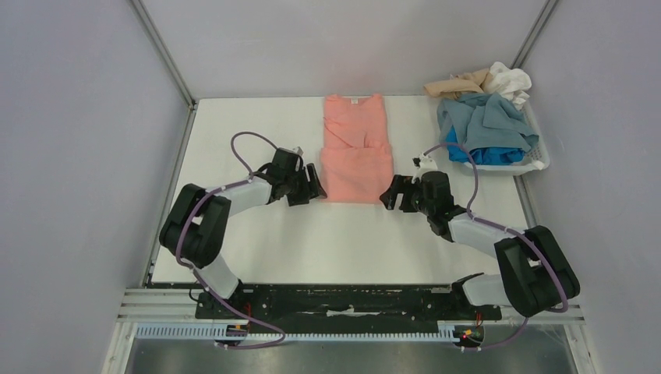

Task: Fold and stack the t-shirts
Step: Grab one side of the 2/3 rectangular tshirt with both arms

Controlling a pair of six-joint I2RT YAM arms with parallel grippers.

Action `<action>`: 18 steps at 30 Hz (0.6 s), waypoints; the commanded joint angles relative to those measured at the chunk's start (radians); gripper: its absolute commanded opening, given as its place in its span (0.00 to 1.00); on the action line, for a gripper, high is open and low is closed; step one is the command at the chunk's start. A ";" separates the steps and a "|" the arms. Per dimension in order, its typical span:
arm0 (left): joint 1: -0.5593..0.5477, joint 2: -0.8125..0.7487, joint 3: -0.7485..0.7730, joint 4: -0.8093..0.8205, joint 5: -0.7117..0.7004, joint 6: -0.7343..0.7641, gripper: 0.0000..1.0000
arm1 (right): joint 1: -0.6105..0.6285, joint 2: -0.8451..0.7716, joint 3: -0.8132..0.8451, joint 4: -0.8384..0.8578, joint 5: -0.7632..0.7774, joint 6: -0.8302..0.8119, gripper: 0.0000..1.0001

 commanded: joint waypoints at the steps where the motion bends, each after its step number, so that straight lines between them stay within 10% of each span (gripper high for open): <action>1: -0.014 0.047 0.004 0.100 0.046 -0.043 0.70 | -0.001 0.043 0.004 0.054 -0.047 0.032 0.82; 11: -0.027 0.130 0.016 0.123 0.070 -0.056 0.40 | -0.001 0.167 0.024 0.116 -0.051 0.046 0.58; 15: -0.027 0.144 0.011 0.123 0.074 -0.057 0.03 | 0.001 0.204 0.039 0.111 -0.038 0.041 0.44; 18: -0.027 0.152 0.009 0.147 0.070 -0.057 0.02 | 0.001 0.215 0.038 0.118 -0.050 0.035 0.27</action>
